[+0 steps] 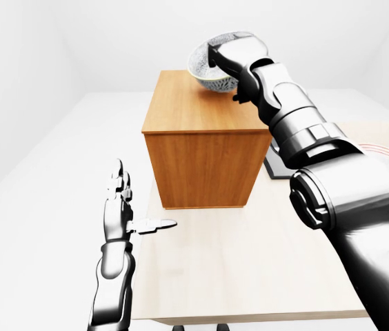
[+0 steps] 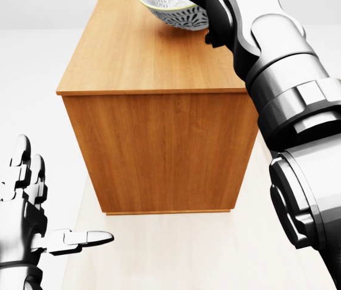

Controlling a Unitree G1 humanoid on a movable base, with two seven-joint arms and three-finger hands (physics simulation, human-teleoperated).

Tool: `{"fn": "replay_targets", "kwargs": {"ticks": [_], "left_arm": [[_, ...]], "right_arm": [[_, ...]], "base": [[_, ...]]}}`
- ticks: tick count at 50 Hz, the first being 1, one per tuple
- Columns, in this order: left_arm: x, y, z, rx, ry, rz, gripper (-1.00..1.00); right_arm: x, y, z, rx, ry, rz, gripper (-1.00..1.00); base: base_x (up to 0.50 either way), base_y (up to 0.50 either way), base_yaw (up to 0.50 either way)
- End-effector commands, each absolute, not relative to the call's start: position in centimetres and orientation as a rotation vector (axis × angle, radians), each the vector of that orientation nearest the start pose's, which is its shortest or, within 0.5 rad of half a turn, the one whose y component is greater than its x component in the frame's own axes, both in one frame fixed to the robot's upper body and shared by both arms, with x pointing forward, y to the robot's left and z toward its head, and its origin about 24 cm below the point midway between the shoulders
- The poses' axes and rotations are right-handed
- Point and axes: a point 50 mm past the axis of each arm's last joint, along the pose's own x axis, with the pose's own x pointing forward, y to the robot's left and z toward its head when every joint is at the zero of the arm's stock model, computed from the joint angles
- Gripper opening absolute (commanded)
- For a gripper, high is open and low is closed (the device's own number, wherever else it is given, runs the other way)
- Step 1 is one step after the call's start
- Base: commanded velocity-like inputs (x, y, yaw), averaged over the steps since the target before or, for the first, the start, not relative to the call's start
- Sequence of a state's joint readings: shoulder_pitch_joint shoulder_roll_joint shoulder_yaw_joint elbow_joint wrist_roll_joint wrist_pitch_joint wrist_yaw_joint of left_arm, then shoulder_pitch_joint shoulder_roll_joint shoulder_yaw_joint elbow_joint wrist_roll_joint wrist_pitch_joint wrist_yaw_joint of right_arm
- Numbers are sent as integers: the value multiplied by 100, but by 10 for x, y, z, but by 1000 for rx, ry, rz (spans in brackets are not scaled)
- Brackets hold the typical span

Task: Put the bowl on the top of the cabinet.

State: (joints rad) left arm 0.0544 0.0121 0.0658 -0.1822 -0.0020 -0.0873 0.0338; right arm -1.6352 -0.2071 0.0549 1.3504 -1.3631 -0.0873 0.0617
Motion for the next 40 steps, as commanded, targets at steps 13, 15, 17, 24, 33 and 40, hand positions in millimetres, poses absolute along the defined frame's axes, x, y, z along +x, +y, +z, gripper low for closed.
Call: {"fn": "replay_targets", "kwargs": {"ticks": [13, 15, 17, 24, 33, 40], "left_arm": [[240, 172, 78, 19, -212, 110, 100], [240, 172, 79, 19, -216, 109, 100], [240, 172, 78, 19, -211, 108, 100], [241, 172, 77, 18, -208, 108, 100], [240, 171, 78, 18, -210, 107, 100], [241, 172, 78, 16, -210, 108, 100]], "right_arm": [[423, -90, 342, -1704, -339, -20, 100], [421, -95, 351, -1698, -339, -41, 100], [420, -98, 357, -1696, -336, -55, 100], [412, -122, 389, -1697, -323, -145, 100], [403, -151, 412, -1715, -285, -243, 100], [389, -184, 436, -1718, -238, -347, 100]], "base": [[0, 0, 0], [0, 0, 0], [0, 0, 0], [0, 0, 0], [0, 0, 0], [0, 0, 0]]}}
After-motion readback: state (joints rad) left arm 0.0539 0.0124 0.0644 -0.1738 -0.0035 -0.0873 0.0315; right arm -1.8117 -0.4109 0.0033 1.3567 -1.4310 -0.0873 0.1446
